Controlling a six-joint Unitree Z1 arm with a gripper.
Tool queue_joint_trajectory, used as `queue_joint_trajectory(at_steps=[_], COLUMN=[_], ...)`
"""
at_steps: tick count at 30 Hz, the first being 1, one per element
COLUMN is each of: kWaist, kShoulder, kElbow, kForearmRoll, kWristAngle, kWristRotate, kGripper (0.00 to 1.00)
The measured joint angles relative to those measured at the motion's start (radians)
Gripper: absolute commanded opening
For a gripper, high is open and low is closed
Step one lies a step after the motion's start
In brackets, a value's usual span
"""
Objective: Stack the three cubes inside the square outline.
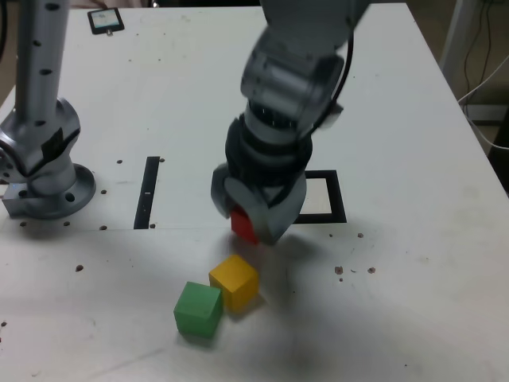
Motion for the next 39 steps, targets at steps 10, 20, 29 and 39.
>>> queue_joint_trajectory(at_steps=[10,20,29,39], kWaist=[0.216,0.353,0.289,0.28], kShoulder=[-0.041,0.007,0.038,0.073], kElbow=[-0.204,-0.205,-0.142,-0.155], kForearmRoll=[0.131,0.105,0.022,0.021], kWristAngle=[-0.001,-0.023,-0.072,-0.049], kWristRotate=[0.05,-0.139,-0.193,-0.273], kGripper=[0.11,0.11,0.11,0.11])
